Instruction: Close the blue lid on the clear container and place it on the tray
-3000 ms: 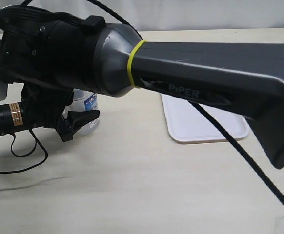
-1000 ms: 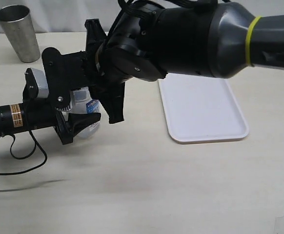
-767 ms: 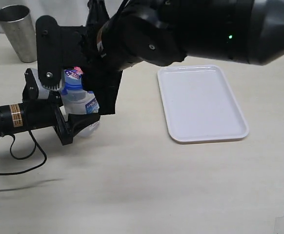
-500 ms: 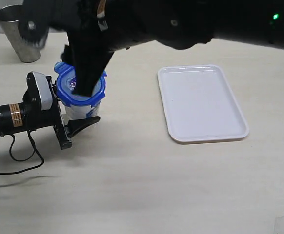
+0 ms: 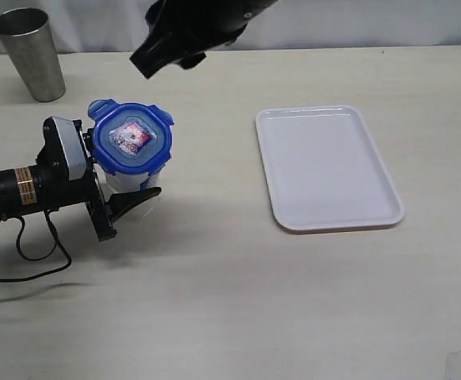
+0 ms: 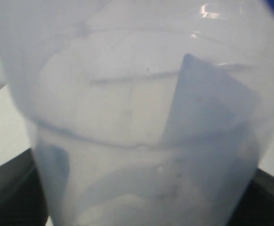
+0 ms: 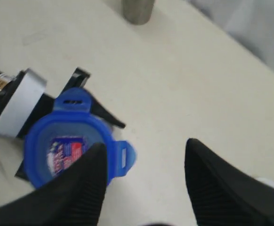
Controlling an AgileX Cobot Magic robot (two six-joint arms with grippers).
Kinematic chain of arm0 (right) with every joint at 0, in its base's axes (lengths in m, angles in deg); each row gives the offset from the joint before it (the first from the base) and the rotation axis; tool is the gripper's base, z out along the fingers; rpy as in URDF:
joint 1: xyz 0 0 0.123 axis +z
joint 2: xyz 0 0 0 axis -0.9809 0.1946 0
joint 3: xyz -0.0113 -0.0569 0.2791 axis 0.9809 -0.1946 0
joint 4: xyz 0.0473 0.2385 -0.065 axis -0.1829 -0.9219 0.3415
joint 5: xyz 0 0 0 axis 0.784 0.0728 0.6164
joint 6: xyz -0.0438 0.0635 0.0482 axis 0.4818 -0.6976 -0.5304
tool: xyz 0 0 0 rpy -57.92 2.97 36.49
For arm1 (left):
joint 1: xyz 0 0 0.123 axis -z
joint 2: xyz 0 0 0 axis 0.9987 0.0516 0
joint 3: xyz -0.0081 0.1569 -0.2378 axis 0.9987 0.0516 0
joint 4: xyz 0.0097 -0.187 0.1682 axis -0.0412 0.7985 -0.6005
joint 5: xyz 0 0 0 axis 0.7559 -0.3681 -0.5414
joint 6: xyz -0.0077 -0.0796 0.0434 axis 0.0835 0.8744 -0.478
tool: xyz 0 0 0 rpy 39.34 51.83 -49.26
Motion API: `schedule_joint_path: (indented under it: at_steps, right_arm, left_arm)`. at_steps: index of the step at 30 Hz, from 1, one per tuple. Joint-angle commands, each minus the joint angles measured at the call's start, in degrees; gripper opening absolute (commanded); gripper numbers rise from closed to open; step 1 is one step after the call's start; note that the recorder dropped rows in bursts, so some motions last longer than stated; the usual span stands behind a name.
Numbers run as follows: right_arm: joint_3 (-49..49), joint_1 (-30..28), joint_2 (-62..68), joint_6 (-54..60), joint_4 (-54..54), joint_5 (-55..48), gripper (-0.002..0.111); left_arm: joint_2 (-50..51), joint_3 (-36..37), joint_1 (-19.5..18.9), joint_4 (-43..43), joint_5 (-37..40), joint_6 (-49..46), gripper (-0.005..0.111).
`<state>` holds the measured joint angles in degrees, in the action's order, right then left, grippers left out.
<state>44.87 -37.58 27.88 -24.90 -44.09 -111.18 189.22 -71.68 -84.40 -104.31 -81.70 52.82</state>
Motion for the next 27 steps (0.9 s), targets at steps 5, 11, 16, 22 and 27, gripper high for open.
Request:
schedule_joint_path:
  at_steps: [5, 11, 16, 22, 27]
  right_arm:
    - [2.50, -5.57, 5.36, 20.40, -24.49, -6.25, 0.049]
    - [7.17, -7.76, 10.60, 18.88, -24.46, -9.12, 0.056]
    - [8.08, -7.85, 14.29, 20.40, -24.46, -11.68, 0.056]
    - [8.19, -7.85, 15.80, 22.50, -25.21, -11.17, 0.056]
    - [8.19, -7.85, 16.88, 28.10, -31.22, -11.82, 0.050]
  left_arm:
    - [-0.25, 0.17, 0.08, -0.86, 0.79, -0.18, 0.000]
    - [-0.25, 0.17, 0.08, -0.86, 0.79, -0.18, 0.000]
    - [-0.25, 0.17, 0.08, -0.86, 0.79, -0.18, 0.000]
    - [-0.25, 0.17, 0.08, -0.86, 0.79, -0.18, 0.000]
    - [-0.25, 0.17, 0.08, -0.86, 0.79, -0.18, 0.000]
